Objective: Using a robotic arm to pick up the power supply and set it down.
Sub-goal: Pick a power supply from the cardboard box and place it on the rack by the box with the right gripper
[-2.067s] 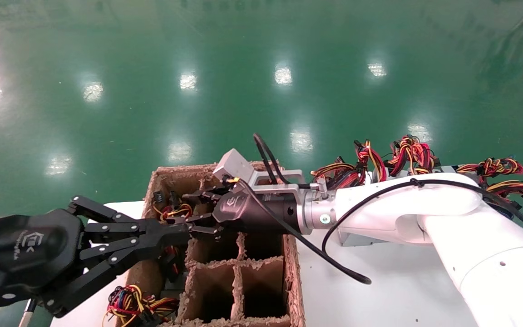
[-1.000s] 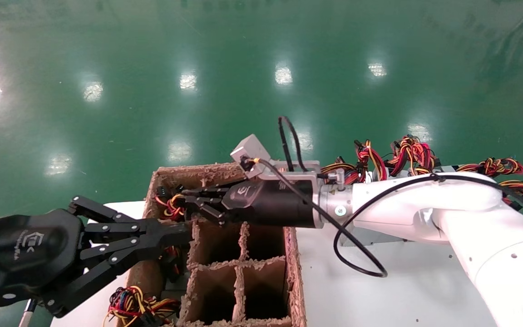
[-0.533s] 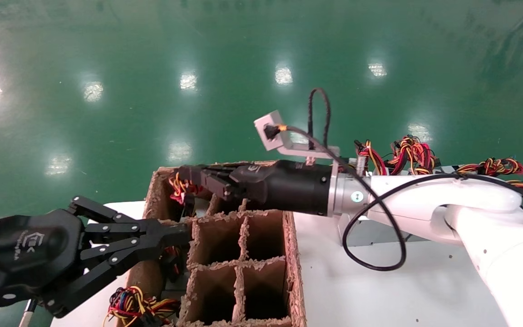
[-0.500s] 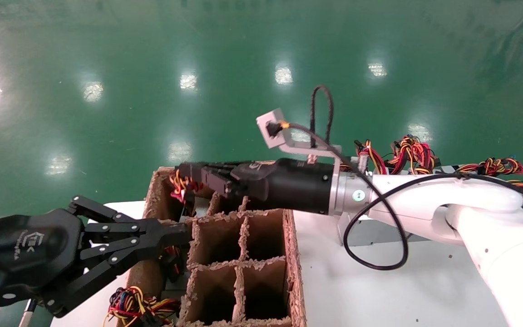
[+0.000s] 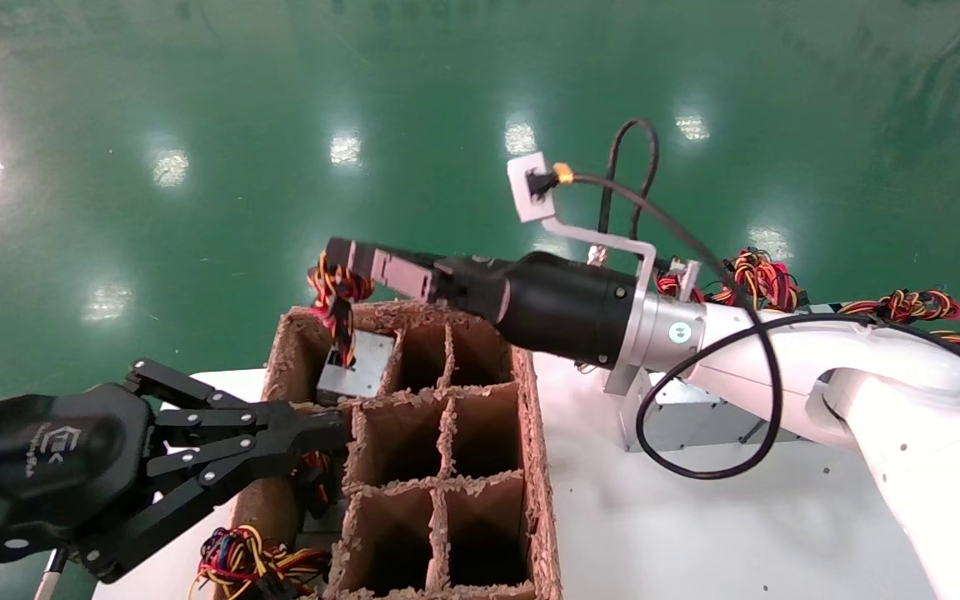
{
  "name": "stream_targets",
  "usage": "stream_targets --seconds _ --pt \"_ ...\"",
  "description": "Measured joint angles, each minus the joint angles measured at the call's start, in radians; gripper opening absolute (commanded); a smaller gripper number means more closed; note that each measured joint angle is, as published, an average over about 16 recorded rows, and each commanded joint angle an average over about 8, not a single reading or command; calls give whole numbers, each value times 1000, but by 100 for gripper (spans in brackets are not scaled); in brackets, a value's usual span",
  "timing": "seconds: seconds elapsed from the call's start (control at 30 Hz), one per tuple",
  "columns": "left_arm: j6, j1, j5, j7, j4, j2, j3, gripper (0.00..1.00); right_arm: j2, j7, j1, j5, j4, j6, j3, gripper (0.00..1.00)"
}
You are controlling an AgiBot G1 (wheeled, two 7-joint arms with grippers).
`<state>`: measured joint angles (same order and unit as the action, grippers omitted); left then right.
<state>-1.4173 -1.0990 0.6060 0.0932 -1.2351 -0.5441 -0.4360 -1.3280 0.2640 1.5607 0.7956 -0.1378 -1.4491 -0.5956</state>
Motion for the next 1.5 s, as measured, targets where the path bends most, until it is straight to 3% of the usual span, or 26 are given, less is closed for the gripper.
stream_targets --seconds 0.4,0.87,1.2,1.5 --pt "0 0 0 0 0 0 0 0 5 88 20 -81 3 -57 46 0" --pt "0 0 0 0 0 0 0 0 48 143 61 -152 -95 -72 90 0" --pt "0 0 0 0 0 0 0 0 140 193 47 -199 -245 -12 131 0" --pt "0 0 0 0 0 0 0 0 304 258 -40 -235 -494 103 177 0"
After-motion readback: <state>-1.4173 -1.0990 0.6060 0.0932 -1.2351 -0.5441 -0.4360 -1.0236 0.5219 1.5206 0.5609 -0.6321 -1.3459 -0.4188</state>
